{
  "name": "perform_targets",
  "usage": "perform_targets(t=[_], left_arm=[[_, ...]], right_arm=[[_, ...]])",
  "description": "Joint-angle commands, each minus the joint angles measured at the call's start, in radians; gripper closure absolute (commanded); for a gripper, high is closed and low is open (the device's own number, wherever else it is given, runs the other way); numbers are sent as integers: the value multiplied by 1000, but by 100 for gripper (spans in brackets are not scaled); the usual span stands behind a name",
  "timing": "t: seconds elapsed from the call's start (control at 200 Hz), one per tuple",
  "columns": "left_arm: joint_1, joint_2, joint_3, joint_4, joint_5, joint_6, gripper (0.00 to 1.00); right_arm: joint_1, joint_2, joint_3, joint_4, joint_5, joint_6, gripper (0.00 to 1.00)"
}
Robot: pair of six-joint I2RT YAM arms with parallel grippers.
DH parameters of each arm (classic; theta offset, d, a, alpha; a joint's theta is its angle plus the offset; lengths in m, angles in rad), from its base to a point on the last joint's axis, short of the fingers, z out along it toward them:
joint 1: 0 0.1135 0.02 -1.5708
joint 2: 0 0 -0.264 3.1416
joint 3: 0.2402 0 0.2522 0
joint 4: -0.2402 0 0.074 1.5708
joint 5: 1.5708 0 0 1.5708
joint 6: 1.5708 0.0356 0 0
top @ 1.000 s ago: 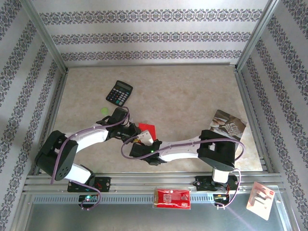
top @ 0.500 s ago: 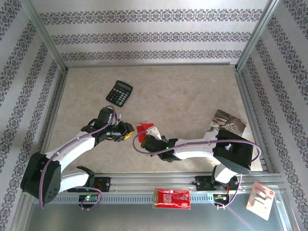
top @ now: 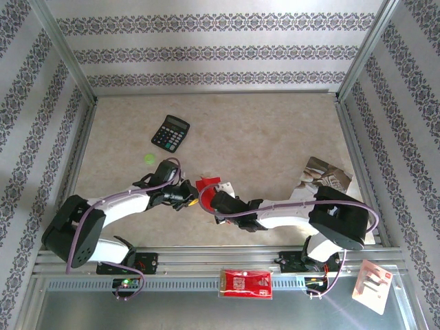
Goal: Fold a paper plane with a square sheet of paper (pick it up from the middle)
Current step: Fourth fold the wing at the center of the table.
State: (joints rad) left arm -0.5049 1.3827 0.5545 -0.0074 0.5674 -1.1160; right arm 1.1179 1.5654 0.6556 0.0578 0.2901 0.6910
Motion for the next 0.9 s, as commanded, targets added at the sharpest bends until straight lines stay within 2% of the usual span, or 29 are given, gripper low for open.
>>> perform_targets(t=[0.0,0.4,0.894], left_arm=[[-22,35,24,72,-8,-10,92],[-42,181,87,122,17,28,93],[-42,269,146,23,-11,146,93]], right_arm=[[-26,-28,-39,83,-59,54,100],[-111,-52,-132,235,-219,150,100],[-194,-48,-169,329,-355,226,99]])
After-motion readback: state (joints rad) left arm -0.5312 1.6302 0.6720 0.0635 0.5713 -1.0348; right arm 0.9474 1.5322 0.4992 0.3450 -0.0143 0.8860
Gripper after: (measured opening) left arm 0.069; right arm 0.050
